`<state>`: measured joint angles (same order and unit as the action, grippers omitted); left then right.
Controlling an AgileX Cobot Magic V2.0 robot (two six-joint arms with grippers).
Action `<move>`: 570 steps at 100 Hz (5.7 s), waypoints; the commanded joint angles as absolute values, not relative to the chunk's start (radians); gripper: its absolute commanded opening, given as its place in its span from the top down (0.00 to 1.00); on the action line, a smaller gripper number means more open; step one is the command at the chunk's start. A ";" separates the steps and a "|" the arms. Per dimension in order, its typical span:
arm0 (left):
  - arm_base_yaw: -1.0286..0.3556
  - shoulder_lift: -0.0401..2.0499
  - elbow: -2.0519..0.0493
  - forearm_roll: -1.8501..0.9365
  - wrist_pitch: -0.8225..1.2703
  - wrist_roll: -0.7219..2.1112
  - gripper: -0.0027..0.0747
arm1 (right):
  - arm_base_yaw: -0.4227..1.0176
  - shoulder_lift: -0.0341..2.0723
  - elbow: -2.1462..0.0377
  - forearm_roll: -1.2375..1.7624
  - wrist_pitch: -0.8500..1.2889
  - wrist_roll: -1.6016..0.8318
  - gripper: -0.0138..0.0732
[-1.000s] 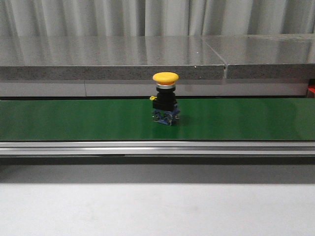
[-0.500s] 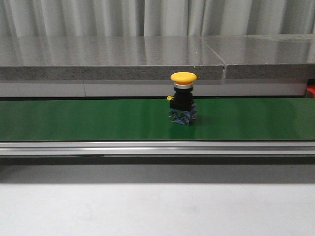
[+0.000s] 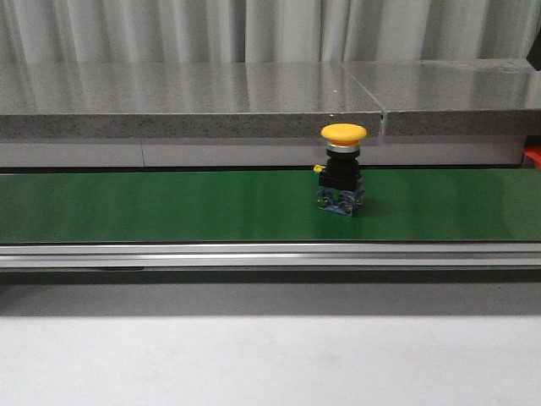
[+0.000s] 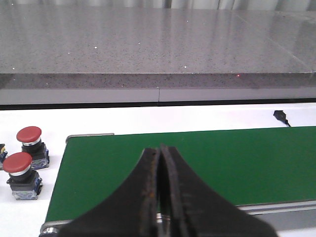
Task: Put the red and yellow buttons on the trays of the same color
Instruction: 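Lower the right gripper onto the yellow button on the belt and grasp, then carry the yellow button into the yellow tray and open the right gripper, then raise the right gripper back above the belt end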
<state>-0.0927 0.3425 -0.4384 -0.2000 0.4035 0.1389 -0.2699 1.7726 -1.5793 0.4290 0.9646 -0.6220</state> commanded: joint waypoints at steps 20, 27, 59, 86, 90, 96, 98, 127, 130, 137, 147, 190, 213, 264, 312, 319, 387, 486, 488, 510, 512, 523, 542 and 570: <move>-0.097 0.349 -0.465 -0.208 0.328 0.138 0.99 | -0.138 1.508 -1.311 0.464 0.861 -0.676 0.10; -0.097 0.349 -0.465 -0.208 0.328 0.138 0.99 | -0.099 1.475 -1.254 0.463 0.857 -0.686 0.10; -0.097 0.349 -0.465 -0.208 0.328 0.138 0.99 | 0.058 1.458 -1.176 0.463 0.842 -0.725 0.10; -0.097 0.349 -0.465 -0.208 0.328 0.138 0.99 | 0.145 1.474 -1.176 0.463 0.750 -0.725 0.10; -0.097 0.349 -0.465 -0.208 0.328 0.138 0.99 | 0.150 1.482 -1.176 0.463 0.736 -0.725 0.10; -0.097 0.349 -0.465 -0.208 0.328 0.138 0.99 | 0.156 1.496 -1.176 0.462 0.719 -0.725 0.10; -0.097 0.349 -0.465 -0.208 0.328 0.138 0.99 | 0.157 1.501 -1.176 0.462 0.716 -0.725 0.10; -0.097 0.349 -0.465 -0.208 0.328 0.138 0.99 | 0.157 1.581 -1.176 0.444 0.643 -0.725 0.17; -0.097 0.349 -0.465 -0.208 0.328 0.138 0.99 | 0.157 1.584 -1.176 0.444 0.642 -0.725 0.22; -0.097 0.349 -0.465 -0.208 0.328 0.138 0.99 | 0.157 1.585 -1.176 0.441 0.641 -0.725 0.35; -0.097 0.349 -0.465 -0.208 0.328 0.138 0.99 | 0.157 1.585 -1.176 0.442 0.648 -0.723 0.52; -0.097 0.351 -0.465 -0.208 0.328 0.138 0.99 | 0.014 1.426 -1.181 0.298 0.725 -0.499 0.61; -0.097 0.351 -0.465 -0.208 0.328 0.138 0.99 | -0.276 1.286 -1.181 0.289 0.761 -0.418 0.61; -0.097 0.351 -0.465 -0.208 0.328 0.138 0.99 | -0.742 1.423 -1.179 0.289 0.619 -0.219 0.61; -0.097 0.351 -0.465 -0.208 0.328 0.138 0.99 | -0.752 1.640 -1.179 0.278 0.472 -0.218 0.61; -0.097 0.351 -0.465 -0.208 0.328 0.138 0.99 | -0.763 1.659 -1.178 0.278 0.462 -0.218 0.61; -0.097 0.351 -0.465 -0.208 0.328 0.138 0.99 | -0.774 1.757 -1.129 0.279 0.439 -0.217 0.56; -0.097 0.351 -0.465 -0.208 0.328 0.138 0.99 | -0.415 1.291 -1.128 0.336 0.395 -0.358 0.11; -0.097 0.351 -0.465 -0.208 0.328 0.138 0.99 | -0.398 1.278 -1.128 0.336 0.400 -0.362 0.11; -0.097 0.351 -0.465 -0.208 0.328 0.138 0.99 | -0.255 1.142 -1.074 0.336 0.433 -0.399 0.11; -0.097 0.351 -0.465 -0.208 0.328 0.138 0.99 | -0.245 1.126 -1.060 0.336 0.433 -0.401 0.11; -0.097 0.351 -0.465 -0.208 0.328 0.138 0.99 | -0.211 1.033 -0.967 0.336 0.432 -0.404 0.11; -0.097 0.351 -0.465 -0.208 0.328 0.138 0.99 | -0.210 0.854 -0.808 0.336 0.432 -0.404 0.11; -0.097 0.351 -0.465 -0.208 0.328 0.138 0.99 | -0.210 0.622 -0.641 0.332 0.453 -0.405 0.30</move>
<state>-0.0927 0.3425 -0.4384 -0.2000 0.4035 0.1389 -0.2096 0.6799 -0.6518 0.3257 0.5094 -0.3945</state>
